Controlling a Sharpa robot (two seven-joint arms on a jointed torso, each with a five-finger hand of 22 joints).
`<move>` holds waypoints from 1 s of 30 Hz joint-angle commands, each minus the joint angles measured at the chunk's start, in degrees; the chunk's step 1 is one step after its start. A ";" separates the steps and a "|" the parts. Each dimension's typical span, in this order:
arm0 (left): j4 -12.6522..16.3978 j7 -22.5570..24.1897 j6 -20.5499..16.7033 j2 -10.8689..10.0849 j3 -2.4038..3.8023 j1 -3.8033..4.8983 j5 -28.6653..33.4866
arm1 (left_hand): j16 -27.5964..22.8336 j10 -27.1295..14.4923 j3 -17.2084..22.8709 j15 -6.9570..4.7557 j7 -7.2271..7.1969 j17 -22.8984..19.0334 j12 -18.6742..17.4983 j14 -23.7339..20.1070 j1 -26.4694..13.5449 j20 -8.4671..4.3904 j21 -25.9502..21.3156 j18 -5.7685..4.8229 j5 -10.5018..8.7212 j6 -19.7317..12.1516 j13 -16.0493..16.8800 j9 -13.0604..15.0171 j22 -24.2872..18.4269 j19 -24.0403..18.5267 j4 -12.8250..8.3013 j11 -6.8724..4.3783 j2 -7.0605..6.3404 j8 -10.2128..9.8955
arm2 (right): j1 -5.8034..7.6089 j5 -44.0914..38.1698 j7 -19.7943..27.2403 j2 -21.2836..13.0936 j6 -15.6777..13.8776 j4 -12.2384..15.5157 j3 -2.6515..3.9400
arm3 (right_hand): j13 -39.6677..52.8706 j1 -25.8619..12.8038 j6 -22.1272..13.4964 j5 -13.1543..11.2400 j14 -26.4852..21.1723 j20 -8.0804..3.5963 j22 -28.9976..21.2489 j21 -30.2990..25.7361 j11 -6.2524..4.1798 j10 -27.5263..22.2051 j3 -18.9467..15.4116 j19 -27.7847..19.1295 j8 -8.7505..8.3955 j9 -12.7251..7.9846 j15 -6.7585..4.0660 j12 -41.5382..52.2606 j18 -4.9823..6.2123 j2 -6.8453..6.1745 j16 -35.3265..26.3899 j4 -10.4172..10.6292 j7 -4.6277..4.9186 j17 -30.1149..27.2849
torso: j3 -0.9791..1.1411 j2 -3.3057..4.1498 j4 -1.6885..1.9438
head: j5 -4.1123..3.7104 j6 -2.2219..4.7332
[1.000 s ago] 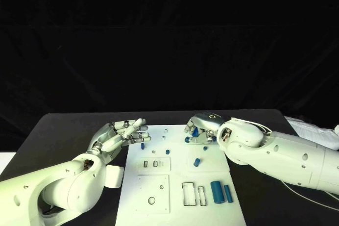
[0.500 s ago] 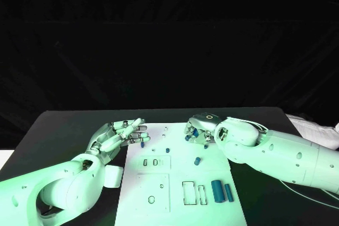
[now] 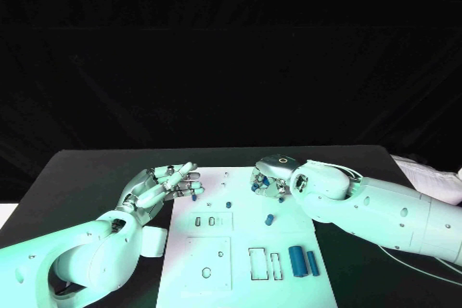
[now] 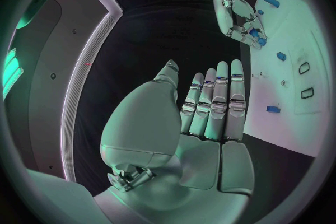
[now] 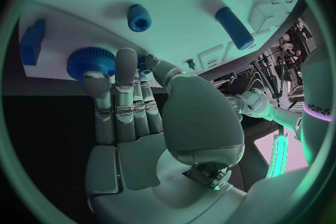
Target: Assemble the parts on the task board
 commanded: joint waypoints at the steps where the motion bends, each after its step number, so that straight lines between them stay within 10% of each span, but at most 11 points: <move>1: 0.05 0.02 0.84 0.11 0.05 0.07 0.17 | -0.23 -0.23 0.02 0.15 0.32 0.16 -0.36 0.02 0.90 0.03 -0.31 0.67 -0.19 -0.21 -0.10 -0.10 -0.10 0.53 -0.42 0.20 0.10 -0.38 | -0.06 -0.93 -0.05 0.11 0.08 -0.10 -0.03 | 0.07 0.13 0.81 -0.42 1.72 -0.02 1.45 0.95 -0.14 0.70 0.10 0.90 0.24 0.15 -0.48 -0.06 -1.00 0.38 1.79 0.67 -0.01 1.68 | -0.05 0.18 0.04 | 0.02 -0.01; 14: -0.42 -0.41 1.08 0.30 0.05 0.07 0.33 | -0.38 -0.40 0.03 0.19 0.50 0.44 -0.57 0.00 1.37 0.05 -0.53 0.66 -0.19 -0.47 -0.15 -0.13 -0.18 0.64 -0.93 0.30 0.30 -0.61 | -0.06 1.01 -0.12 0.31 -12.58 1.16 0.47 | 0.17 1.74 3.63 -1.85 1.93 -0.51 10.81 7.08 -0.84 3.72 3.00 4.70 0.69 1.01 -0.99 -0.15 -2.43 1.47 12.30 1.99 -0.43 11.56 | -0.12 0.45 0.36 | -0.03 0.53; 30: -1.23 -0.50 1.27 1.05 0.05 0.05 0.46 | -0.41 -0.43 0.05 0.20 0.52 0.50 -0.60 0.00 1.47 0.05 -0.57 0.66 -0.18 -0.50 -0.16 -0.12 -0.20 0.66 -1.04 0.32 0.37 -0.63 | 0.14 0.66 -3.91 6.09 -14.54 -3.32 0.66 | 0.07 1.50 3.29 -2.63 1.44 -0.34 11.77 7.97 -0.58 3.05 3.63 4.51 0.12 1.15 -0.76 -0.25 -2.52 1.02 14.40 2.86 -0.17 12.98 | -0.16 0.74 0.58 | 0.14 0.78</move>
